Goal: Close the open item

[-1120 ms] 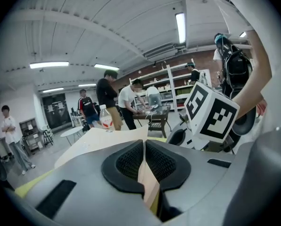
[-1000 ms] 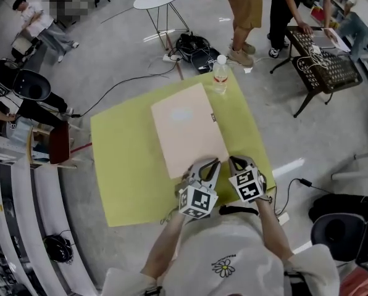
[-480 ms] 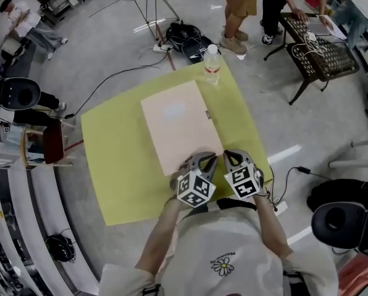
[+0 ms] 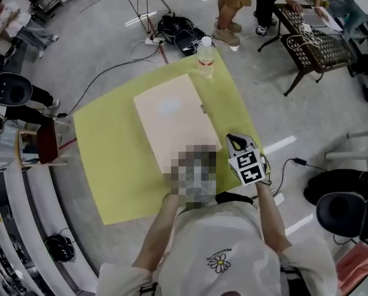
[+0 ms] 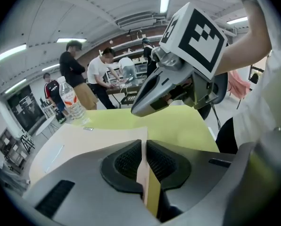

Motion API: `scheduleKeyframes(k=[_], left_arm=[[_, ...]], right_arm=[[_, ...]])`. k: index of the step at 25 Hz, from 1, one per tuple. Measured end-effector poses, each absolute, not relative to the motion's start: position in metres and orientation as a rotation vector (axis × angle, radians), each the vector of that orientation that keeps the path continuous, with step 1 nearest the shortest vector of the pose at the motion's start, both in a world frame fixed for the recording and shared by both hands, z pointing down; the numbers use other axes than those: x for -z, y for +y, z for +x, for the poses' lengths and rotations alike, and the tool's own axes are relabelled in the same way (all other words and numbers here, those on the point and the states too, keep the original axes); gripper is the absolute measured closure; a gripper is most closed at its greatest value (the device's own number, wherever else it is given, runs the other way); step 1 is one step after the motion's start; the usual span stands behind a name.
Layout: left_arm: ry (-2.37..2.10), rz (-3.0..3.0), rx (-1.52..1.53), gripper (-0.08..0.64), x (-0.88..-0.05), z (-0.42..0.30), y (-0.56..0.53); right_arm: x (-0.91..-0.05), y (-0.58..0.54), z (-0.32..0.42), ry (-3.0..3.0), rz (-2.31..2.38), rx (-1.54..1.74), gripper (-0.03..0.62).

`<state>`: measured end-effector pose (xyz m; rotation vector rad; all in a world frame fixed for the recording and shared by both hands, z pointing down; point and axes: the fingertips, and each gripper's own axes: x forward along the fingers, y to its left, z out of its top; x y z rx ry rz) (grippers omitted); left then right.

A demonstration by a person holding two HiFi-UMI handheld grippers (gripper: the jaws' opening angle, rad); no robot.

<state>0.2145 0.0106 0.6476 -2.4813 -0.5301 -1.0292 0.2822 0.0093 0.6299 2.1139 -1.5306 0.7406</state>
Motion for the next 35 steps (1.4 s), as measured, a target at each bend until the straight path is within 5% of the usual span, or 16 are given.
scheduleKeyframes(k=[14, 17, 35], left_arm=[[-0.688, -2.614, 1.174, 0.499, -0.648, 0.214, 0.007], [-0.675, -2.744, 1.274, 0.548, -0.645, 0.225, -0.004], [0.129, -2.918, 1.383, 0.548, -0.644, 0.297, -0.135]], right_arm=[[-0.630, 0.010, 0.273, -1.519, 2.106, -0.751, 0.580], [-0.631, 0.012, 0.271, -1.517, 2.112, -0.762, 0.580], [-0.637, 0.019, 0.266, -1.514, 2.095, -0.781, 0.580]])
